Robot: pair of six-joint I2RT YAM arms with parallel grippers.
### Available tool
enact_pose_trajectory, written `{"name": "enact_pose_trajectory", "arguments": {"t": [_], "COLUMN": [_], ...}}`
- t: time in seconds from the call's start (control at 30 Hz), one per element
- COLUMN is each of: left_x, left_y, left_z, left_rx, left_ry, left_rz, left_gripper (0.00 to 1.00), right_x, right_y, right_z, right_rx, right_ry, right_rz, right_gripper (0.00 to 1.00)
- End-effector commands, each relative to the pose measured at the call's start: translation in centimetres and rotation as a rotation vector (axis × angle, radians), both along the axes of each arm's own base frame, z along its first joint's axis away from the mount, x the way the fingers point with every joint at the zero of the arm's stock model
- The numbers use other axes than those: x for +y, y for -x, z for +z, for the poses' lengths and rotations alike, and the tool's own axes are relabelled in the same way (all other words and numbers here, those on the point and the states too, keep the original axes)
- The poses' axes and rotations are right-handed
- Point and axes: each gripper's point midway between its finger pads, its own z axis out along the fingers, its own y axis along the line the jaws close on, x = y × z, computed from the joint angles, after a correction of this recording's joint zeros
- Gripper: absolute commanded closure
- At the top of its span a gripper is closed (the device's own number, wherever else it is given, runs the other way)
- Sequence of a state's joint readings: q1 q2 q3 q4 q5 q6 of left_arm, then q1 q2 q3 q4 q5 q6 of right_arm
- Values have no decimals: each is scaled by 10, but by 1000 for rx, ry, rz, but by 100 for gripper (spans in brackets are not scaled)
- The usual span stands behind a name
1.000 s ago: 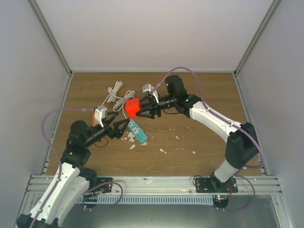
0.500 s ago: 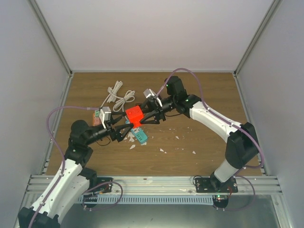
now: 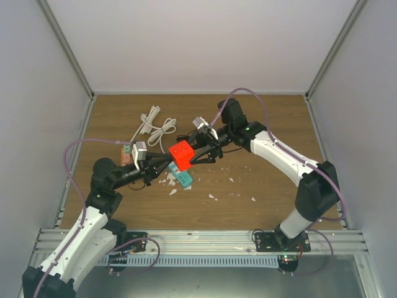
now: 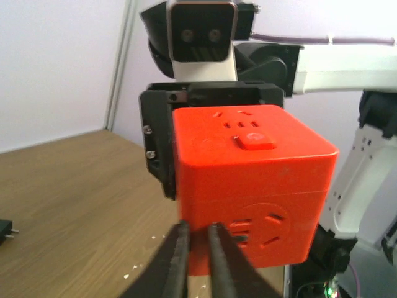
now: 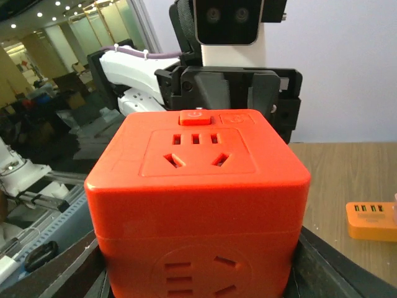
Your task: Insert the plug
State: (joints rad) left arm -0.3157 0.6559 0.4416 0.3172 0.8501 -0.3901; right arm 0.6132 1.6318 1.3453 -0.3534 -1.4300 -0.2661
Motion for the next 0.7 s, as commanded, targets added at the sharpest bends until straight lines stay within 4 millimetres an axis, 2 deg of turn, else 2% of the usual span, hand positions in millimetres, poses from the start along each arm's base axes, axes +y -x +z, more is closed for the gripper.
{"name": "enact_pose_trajectory", "arguments": {"t": [0.0,0.2,0.23,0.27,0.3,0.33,0.37,0.67], "left_x": [-12,-13,-14,-14,-15,-16,-17,-32], "left_y": [11,12,13,14,15,18,20,51], "left_z": [8,9,9,9,9,9,9,15], "left_rx": [-61,-72,-70,-65,-63,-62,-66,-137], "left_ry": [8,10,8,9,10,11,13,18], "left_rz": [-64,-52,-62,-69,-78,-91,-100,-245], "left_gripper": [100,100,92,69,33,12,2,1], "right_x": [14,19,19,19,19,19,20,20], "right_y": [3,2,1,0,-1,-1,-2,-6], "right_z": [6,1,1,1,2,3,3,0], "right_rx": [-68,-74,-77,-78,-79,-83,-84,-87], "right_ry": [-7,8,9,10,11,10,10,25], "right_rz": [-9,-26,-34,-41,-48,-52,-57,-90], "right_gripper": [80,79,79,79,79,79,79,78]}}
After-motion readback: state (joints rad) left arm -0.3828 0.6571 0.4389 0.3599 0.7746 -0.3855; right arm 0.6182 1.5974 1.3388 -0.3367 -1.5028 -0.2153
